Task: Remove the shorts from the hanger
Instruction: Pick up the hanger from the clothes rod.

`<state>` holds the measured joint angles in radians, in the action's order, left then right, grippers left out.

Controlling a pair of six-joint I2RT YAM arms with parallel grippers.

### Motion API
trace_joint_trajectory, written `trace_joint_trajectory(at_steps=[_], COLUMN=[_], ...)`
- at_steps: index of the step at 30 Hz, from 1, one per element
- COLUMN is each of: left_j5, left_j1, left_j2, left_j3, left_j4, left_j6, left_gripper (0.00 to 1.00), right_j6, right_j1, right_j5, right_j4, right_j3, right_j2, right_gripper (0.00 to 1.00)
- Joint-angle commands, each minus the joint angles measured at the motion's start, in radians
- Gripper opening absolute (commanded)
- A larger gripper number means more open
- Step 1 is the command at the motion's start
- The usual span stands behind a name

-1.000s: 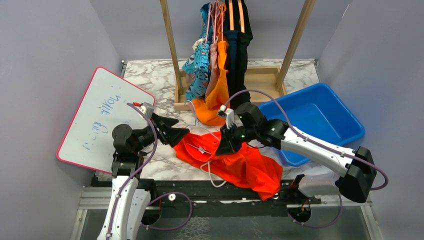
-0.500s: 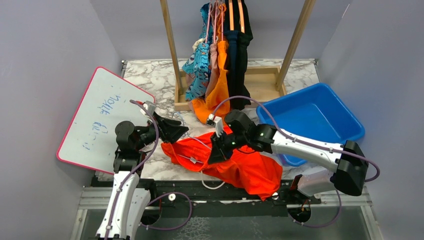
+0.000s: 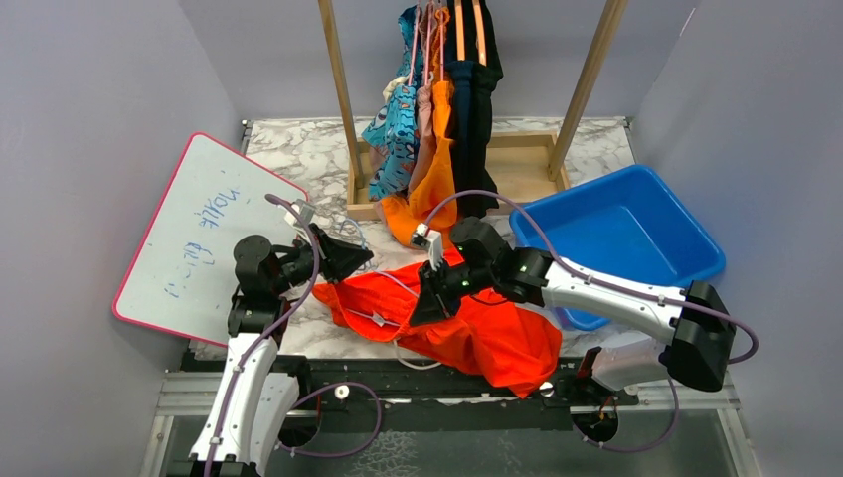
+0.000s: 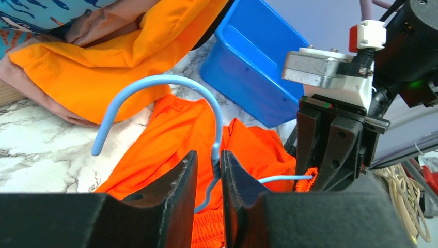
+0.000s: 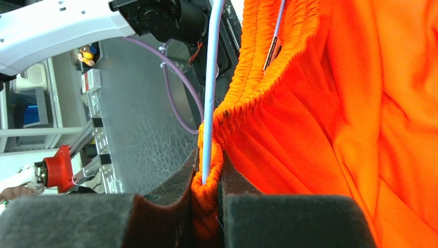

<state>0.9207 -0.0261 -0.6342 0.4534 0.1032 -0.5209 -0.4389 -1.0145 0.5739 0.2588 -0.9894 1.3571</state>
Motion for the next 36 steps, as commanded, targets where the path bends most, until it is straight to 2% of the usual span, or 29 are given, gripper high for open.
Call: trace_joint_trajectory(at_steps=[1,2,5,10,11,12,13,17,19,23,24,25,26,27,31,33,36], left_j5=[0.021,0.027,0.038,0.029,0.025,0.027,0.031,0.032,0.025,-0.010,-0.026,-0.037,-0.042,-0.044,-0.057,-0.066,-0.072], left_j1=[-0.001,-0.001,-0.001,-0.004,-0.005,-0.005,-0.005,-0.005,-0.005,-0.005,-0.005,-0.005,-0.005,-0.005,-0.005,-0.005,-0.005], left_j2=[-0.011,-0.015,-0.019,-0.006,-0.007,-0.010,-0.011,-0.013,-0.013,0.001,0.009,0.015,0.020,0.022,0.022,0.022,0.021], left_j3=[0.006,0.007,0.009,0.005,0.005,0.005,0.006,0.005,0.006,0.018,0.021,0.025,0.025,0.025,0.032,0.035,0.037], left_j4=[0.012,0.011,0.011,0.012,0.011,0.011,0.010,0.009,0.010,-0.024,-0.037,-0.044,-0.048,-0.048,-0.062,-0.071,-0.077], left_j6=[0.014,0.013,0.020,0.025,0.025,0.023,0.021,0.024,0.023,0.048,0.058,0.063,0.066,0.067,0.077,0.083,0.085], left_gripper=[0.22,0.19,0.02,0.00,0.02,0.16,0.25,0.42,0.41,0.23,0.22,0.26,0.36,0.39,0.40,0.43,0.37], right_j6=[-0.002,0.000,0.004,0.033,0.044,0.058,0.071,0.070,0.053,0.042,0.043,0.042,0.045,0.046,0.046,0.042,0.037], right_j1=[-0.006,-0.006,-0.006,-0.006,-0.005,-0.006,-0.006,-0.006,-0.005,-0.005,-0.004,-0.005,-0.006,-0.005,-0.005,-0.005,-0.006], right_j5=[0.054,0.050,0.031,0.006,-0.002,-0.005,-0.005,0.018,0.046,0.039,0.032,0.029,0.031,0.036,0.053,0.049,0.053], right_j4=[-0.088,-0.085,-0.050,-0.013,-0.002,0.004,0.012,0.032,0.010,-0.001,0.003,0.009,0.013,0.015,0.009,-0.001,-0.013], right_j3=[0.013,0.012,-0.007,-0.051,-0.065,-0.072,-0.078,-0.104,-0.096,-0.084,-0.086,-0.087,-0.087,-0.088,-0.092,-0.087,-0.082], right_j2=[-0.059,-0.059,-0.039,-0.010,-0.007,-0.004,0.001,0.035,0.041,0.044,0.045,0.048,0.052,0.057,0.077,0.077,0.078], right_gripper=[0.01,0.01,0.01,0.02,0.02,0.01,0.01,0.01,0.01,0.01,0.01,0.01,0.01,0.01,0.01,0.01,0.01])
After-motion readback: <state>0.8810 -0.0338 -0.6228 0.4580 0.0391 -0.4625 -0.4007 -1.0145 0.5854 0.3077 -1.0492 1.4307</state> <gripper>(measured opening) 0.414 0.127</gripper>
